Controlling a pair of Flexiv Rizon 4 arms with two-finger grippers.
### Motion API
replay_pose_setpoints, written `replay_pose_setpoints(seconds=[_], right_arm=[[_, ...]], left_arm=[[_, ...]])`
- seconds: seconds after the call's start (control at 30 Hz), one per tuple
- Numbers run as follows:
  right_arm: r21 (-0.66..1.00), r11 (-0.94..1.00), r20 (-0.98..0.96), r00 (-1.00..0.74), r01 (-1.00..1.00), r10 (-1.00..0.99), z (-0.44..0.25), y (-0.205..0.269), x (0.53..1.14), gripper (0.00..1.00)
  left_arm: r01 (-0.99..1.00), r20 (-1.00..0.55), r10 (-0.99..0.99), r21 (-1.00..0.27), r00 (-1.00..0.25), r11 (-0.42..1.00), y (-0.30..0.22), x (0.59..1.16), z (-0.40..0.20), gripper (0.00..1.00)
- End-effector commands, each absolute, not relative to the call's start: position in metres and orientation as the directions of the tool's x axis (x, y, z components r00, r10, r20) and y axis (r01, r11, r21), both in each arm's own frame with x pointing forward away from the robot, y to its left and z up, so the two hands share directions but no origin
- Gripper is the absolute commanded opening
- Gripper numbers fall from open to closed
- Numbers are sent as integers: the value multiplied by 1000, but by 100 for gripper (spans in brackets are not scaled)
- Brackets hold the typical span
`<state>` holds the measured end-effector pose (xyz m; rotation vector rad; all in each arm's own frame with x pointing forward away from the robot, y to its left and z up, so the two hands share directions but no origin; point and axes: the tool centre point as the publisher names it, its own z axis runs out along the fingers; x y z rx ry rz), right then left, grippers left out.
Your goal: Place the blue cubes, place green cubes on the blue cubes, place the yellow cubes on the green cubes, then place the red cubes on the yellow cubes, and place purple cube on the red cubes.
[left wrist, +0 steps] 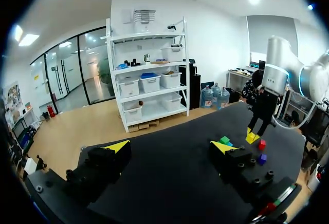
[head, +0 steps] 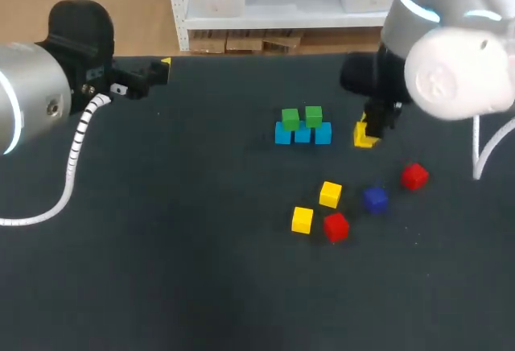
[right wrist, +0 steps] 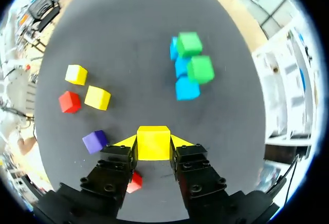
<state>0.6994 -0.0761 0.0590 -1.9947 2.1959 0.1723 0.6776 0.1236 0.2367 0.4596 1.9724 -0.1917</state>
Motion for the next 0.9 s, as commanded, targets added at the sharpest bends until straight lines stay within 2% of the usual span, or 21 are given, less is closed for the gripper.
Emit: replay_pose_setpoints(seconds=[0.03, 0.37, 0.9], right_arm=[[-15, 37, -234, -32, -999, -972, 84, -64, 709, 0], [-75, -42, -219, 57, -996, -974, 105, -23, 757, 0], [-71, -125, -155, 134, -990, -979, 79, 10, 761, 0]], left_arm=[[396, -902, 228, 70, -367, 916, 122, 678, 235, 100], [396, -902, 228, 70, -367, 916, 122, 678, 235, 100], [396, -902, 228, 70, -367, 916, 122, 678, 235, 100]])
